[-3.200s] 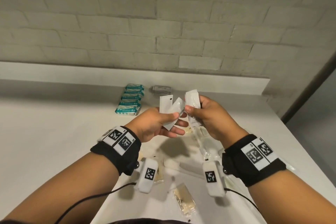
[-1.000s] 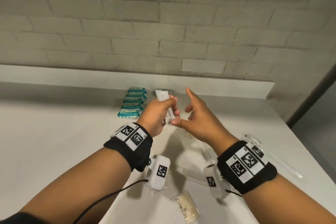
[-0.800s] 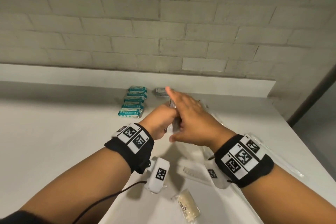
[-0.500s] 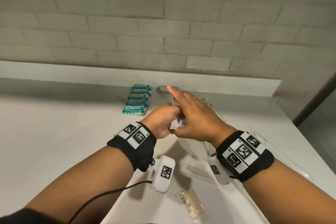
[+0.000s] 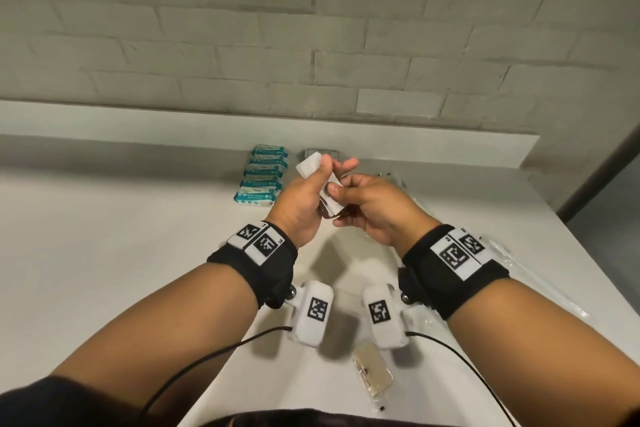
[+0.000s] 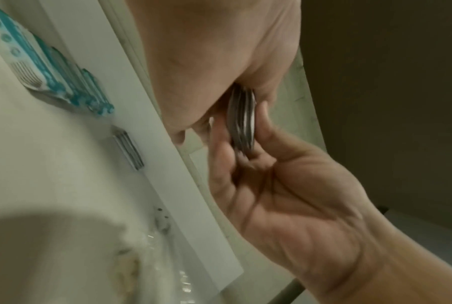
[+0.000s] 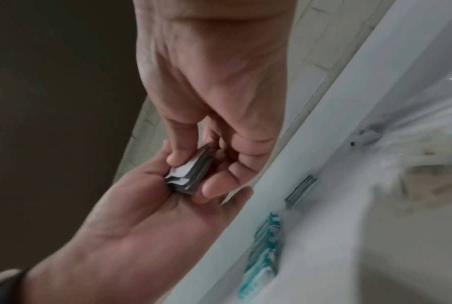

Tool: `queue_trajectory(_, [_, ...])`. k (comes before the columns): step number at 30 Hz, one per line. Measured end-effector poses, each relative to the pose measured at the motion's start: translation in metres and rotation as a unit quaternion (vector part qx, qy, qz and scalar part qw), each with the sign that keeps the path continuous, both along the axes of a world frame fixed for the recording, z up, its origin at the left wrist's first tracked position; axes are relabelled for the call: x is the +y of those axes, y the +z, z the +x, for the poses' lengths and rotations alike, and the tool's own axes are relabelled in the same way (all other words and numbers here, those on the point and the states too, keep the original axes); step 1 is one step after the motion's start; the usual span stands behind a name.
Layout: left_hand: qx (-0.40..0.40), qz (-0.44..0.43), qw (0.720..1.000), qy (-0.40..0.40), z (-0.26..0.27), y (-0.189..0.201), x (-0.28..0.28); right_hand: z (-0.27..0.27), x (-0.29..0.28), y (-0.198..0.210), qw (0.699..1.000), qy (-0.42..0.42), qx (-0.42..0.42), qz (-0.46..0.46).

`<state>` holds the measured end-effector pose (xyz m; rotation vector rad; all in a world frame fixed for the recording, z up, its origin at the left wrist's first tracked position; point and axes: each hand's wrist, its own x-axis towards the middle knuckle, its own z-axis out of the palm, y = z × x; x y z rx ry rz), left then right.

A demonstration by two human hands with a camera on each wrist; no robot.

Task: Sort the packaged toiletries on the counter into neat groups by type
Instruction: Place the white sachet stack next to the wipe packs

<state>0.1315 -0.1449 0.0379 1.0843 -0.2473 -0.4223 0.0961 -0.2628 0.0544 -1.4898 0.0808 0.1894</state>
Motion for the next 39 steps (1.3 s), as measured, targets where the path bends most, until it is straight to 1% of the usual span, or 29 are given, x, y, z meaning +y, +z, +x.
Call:
queue_trajectory(2, [0.002,0.054,0.999,-0.004,0.007,-0.011,0.013,0.009,-0.007,-0.009,0.999,0.008,0.027,-0.039])
queue_trajectory(3, [0.002,0.108,0.994,-0.002,0.011,-0.019,0.022,0.013,-0.010,-0.017,0.996,0.014,0.049,-0.076])
queue_trajectory(4, [-0.016,0.187,0.982,-0.001,0.016,-0.025,0.031,0.016,-0.014,-0.025,0.989,0.019,0.074,-0.124])
queue_trajectory(5, [-0.051,0.286,0.957,-0.008,0.021,-0.032,0.039,0.019,-0.016,-0.033,0.979,0.028,0.102,-0.175])
queue_trajectory(6, [-0.094,0.385,0.917,-0.034,0.025,-0.037,0.045,0.021,-0.016,-0.042,0.966,0.042,0.129,-0.222])
queue_trajectory(7, [-0.144,0.484,0.860,-0.076,0.028,-0.040,0.050,0.021,-0.015,-0.049,0.952,0.059,0.153,-0.260])
queue_trajectory(8, [-0.205,0.575,0.782,-0.126,0.029,-0.044,0.051,0.022,-0.012,-0.056,0.939,0.077,0.172,-0.289])
queue_trajectory(9, [-0.262,0.642,0.699,-0.174,0.030,-0.048,0.051,0.023,-0.008,-0.061,0.928,0.089,0.185,-0.310])
queue_trajectory(10, [-0.306,0.681,0.632,-0.205,0.028,-0.050,0.049,0.025,-0.004,-0.065,0.920,0.094,0.193,-0.329])
queue_trajectory(11, [-0.329,0.694,0.603,-0.217,0.028,-0.053,0.046,0.029,0.000,-0.069,0.915,0.093,0.194,-0.342])
queue_trajectory(13, [-0.354,0.700,0.584,-0.209,0.029,-0.058,0.040,0.036,0.006,-0.072,0.902,0.093,0.178,-0.382])
queue_trajectory(15, [-0.370,0.709,0.565,-0.204,0.031,-0.059,0.035,0.039,0.009,-0.069,0.878,0.114,0.143,-0.442])
queue_trajectory(16, [-0.372,0.711,0.560,-0.206,0.033,-0.058,0.033,0.038,0.010,-0.066,0.863,0.131,0.123,-0.472])
queue_trajectory(17, [-0.370,0.709,0.564,-0.207,0.036,-0.057,0.032,0.035,0.011,-0.061,0.840,0.151,0.098,-0.513])
queue_trajectory(19, [-0.364,0.705,0.573,-0.204,0.039,-0.058,0.030,0.026,0.016,-0.058,0.765,0.179,0.036,-0.617])
queue_trajectory(20, [-0.361,0.703,0.580,-0.197,0.039,-0.059,0.032,0.022,0.018,-0.059,0.737,0.183,0.007,-0.651])
queue_trajectory(21, [-0.357,0.703,0.583,-0.197,0.037,-0.057,0.032,0.019,0.021,-0.057,0.723,0.184,-0.018,-0.666])
queue_trajectory(22, [-0.360,0.701,0.584,-0.194,0.037,-0.058,0.032,0.020,0.023,-0.061,0.721,0.183,-0.041,-0.667])
queue_trajectory(24, [-0.354,0.712,0.578,-0.182,0.042,-0.056,0.033,0.028,0.026,-0.065,0.710,0.182,-0.059,-0.677])
queue_trajectory(25, [-0.350,0.707,0.589,-0.173,0.042,-0.052,0.034,0.029,0.028,-0.059,0.721,0.189,-0.060,-0.664])
queue_trajectory(26, [-0.343,0.722,0.576,-0.173,0.055,-0.055,0.031,0.044,0.025,-0.062,0.721,0.186,-0.055,-0.665])
queue_trajectory(27, [-0.336,0.732,0.569,-0.166,0.125,-0.050,0.014,0.119,0.014,-0.061,0.724,0.181,-0.050,-0.664])
queue_trajectory(28, [-0.336,0.740,0.559,-0.162,0.127,-0.051,0.014,0.121,0.012,-0.060,0.722,0.186,-0.043,-0.665])
queue_trajectory(29, [-0.327,0.744,0.559,-0.167,0.131,-0.048,0.012,0.124,0.011,-0.055,0.715,0.196,-0.042,-0.670])
queue_trajectory(30, [-0.337,0.741,0.556,-0.165,0.134,-0.050,0.009,0.130,0.007,-0.057,0.708,0.195,-0.050,-0.676])
queue_trajectory(33, [-0.368,0.748,0.525,-0.174,0.134,-0.051,-0.002,0.134,-0.007,-0.063,0.686,0.198,-0.062,-0.697])
queue_trajectory(34, [-0.362,0.746,0.533,-0.170,0.138,-0.053,-0.005,0.138,-0.012,-0.065,0.688,0.197,-0.049,-0.697])
queue_trajectory(36, [-0.359,0.751,0.528,-0.169,0.151,-0.053,-0.010,0.152,-0.019,-0.065,0.686,0.200,-0.040,-0.699])
queue_trajectory(39, [-0.362,0.755,0.522,-0.164,0.183,-0.052,-0.018,0.188,-0.028,-0.068,0.682,0.212,-0.039,-0.699])
